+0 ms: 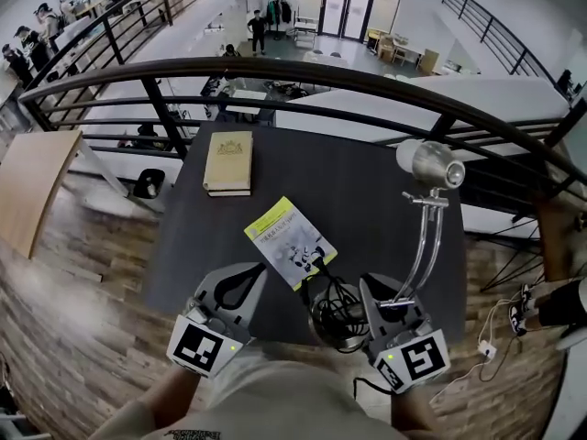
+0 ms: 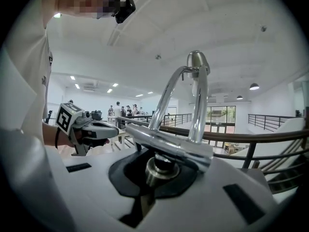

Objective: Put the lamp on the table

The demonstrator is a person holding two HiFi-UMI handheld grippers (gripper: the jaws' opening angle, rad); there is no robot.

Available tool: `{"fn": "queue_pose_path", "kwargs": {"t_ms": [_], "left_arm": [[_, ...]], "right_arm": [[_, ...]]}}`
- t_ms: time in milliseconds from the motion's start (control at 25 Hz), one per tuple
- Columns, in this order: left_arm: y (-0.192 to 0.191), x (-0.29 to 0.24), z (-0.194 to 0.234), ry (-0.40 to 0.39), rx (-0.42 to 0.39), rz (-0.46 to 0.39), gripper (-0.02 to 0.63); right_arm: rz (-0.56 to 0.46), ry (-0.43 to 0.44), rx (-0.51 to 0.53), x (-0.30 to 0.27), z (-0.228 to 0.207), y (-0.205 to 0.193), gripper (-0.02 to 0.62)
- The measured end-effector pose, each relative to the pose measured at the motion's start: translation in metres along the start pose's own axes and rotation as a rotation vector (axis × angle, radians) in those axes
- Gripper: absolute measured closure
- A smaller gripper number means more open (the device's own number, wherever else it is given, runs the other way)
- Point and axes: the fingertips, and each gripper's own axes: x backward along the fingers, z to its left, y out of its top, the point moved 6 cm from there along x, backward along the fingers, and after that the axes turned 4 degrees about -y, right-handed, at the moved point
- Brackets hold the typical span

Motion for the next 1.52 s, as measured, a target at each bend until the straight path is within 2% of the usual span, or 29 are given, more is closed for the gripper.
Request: {"fn": "queue_pose_path", "kwargs": {"t_ms": [200, 440, 1000, 1240, 1360, 1520], "left_arm": [[-0.003, -0.009, 0.044, -0.034, -0.002, -0.006, 0.601], [-0.006, -0.02, 0.063, -0.037, 0.003, -0.013, 0.601], [-0.017, -0.05, 0.056, -0.005, 0.028, 0.053, 0.601], [-0.029, -0.072, 0.08, 0.068, 0.032, 0.073, 0.601], [-0.032, -0.087, 0.101, 0.087, 0.009, 0.075, 0.601], [-0.031, -0.114, 0.131, 0.113, 0.024, 0.074, 0.601]], "right_arm": [[-0.005, -0.036, -0.012, -0.038, 0.001, 0.016, 0.597], [0.012, -0.033, -0.006, -0.063, -0.004, 0.023, 0.597], [0.054, 0.095, 0.022, -0.103, -0.028, 0.01, 0.597], [0.05, 0.13, 0.012, -0.145, -0.053, 0.012, 0.597], [0.043, 0.143, 0.057, -0.177, -0.062, 0.019, 0.597], [0.008, 0.149, 0.147, -0.222, -0.073, 0.038, 0.597]]}}
